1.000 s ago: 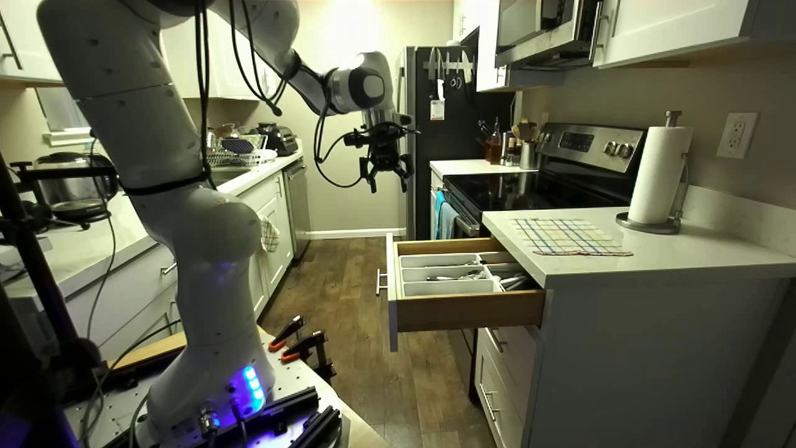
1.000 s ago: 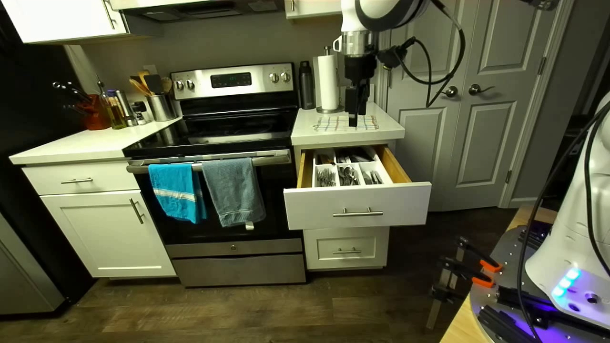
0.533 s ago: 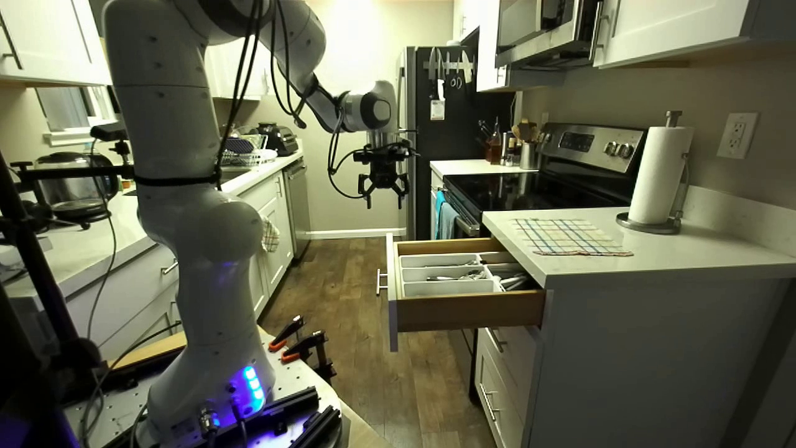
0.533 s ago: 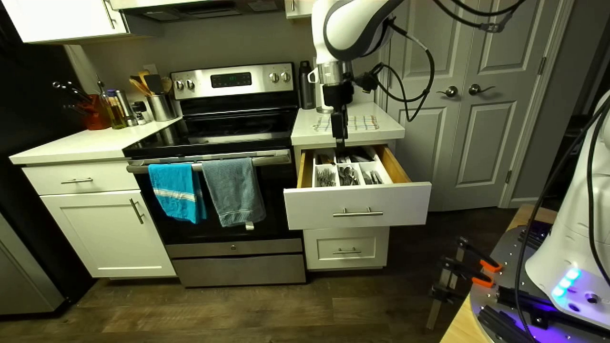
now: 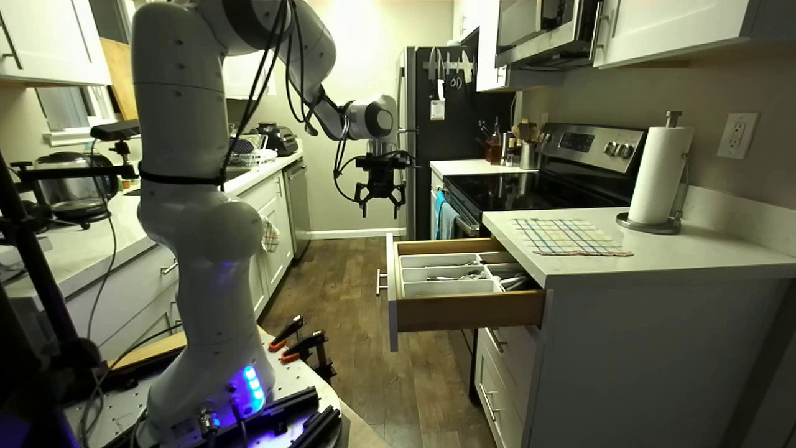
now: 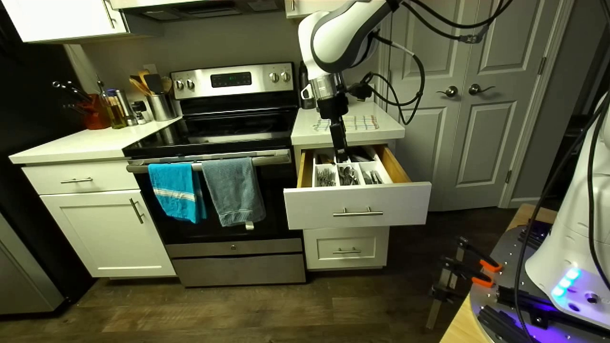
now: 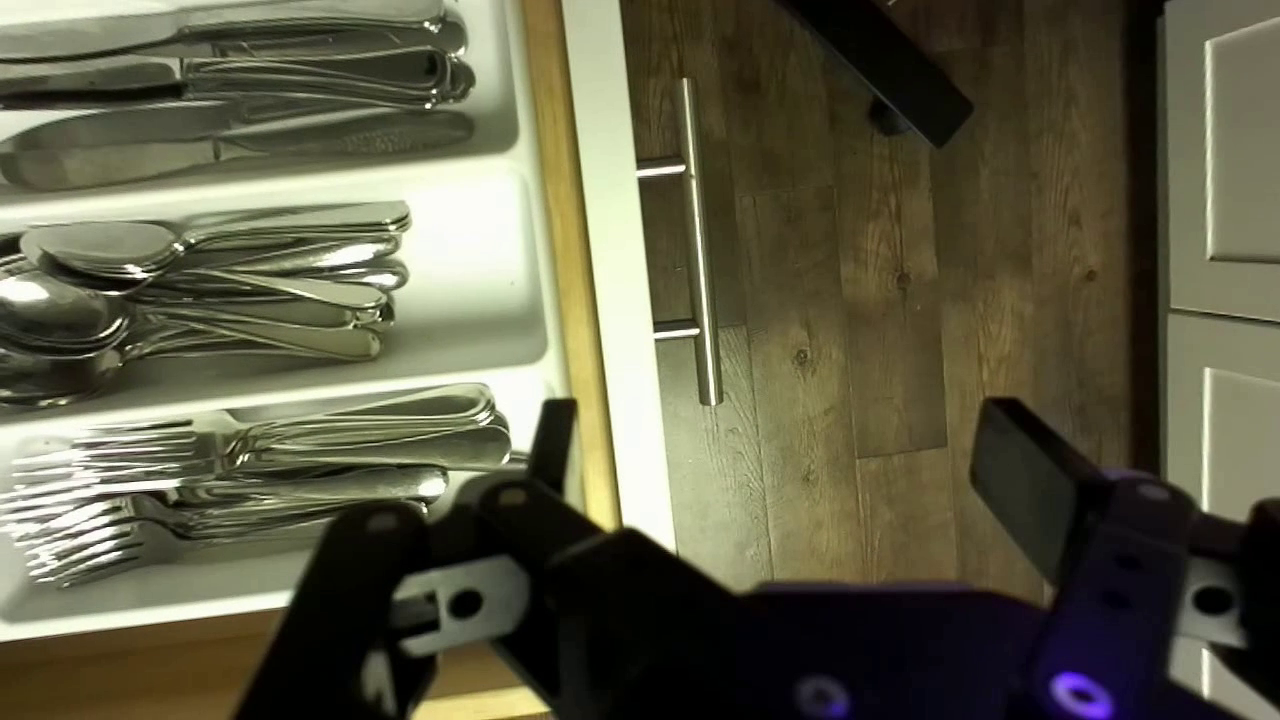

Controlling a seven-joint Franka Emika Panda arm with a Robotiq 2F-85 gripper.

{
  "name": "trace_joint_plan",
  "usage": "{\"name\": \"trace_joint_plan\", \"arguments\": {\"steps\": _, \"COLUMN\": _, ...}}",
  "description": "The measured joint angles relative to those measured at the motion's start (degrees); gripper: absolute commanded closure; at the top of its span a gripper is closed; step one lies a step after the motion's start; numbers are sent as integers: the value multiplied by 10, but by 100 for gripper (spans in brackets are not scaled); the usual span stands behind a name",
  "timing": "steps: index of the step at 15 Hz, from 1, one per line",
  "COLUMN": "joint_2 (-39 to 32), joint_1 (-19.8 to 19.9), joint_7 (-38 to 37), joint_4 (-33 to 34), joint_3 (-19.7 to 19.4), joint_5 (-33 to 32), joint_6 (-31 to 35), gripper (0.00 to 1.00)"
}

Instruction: Push the top right drawer fully inwards

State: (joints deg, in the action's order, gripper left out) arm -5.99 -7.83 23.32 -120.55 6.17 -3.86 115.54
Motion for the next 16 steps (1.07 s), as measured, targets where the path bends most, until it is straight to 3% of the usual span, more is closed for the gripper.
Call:
{"name": "trace_joint_plan", "arguments": {"steps": 10, "joint_2": -14, "joint_1": 0, "joint_7": 0, "joint_4": 0, "joint_3": 6, "joint_5": 1, "joint_6": 20, "gripper": 0}}
{"name": "trace_joint_plan", "arguments": {"steps": 16, "joint_2": -147, "joint_1": 1, "joint_7": 31, "joint_4": 45, "joint_3": 37, "joint_5": 29, "joint_6": 124, "gripper": 0}}
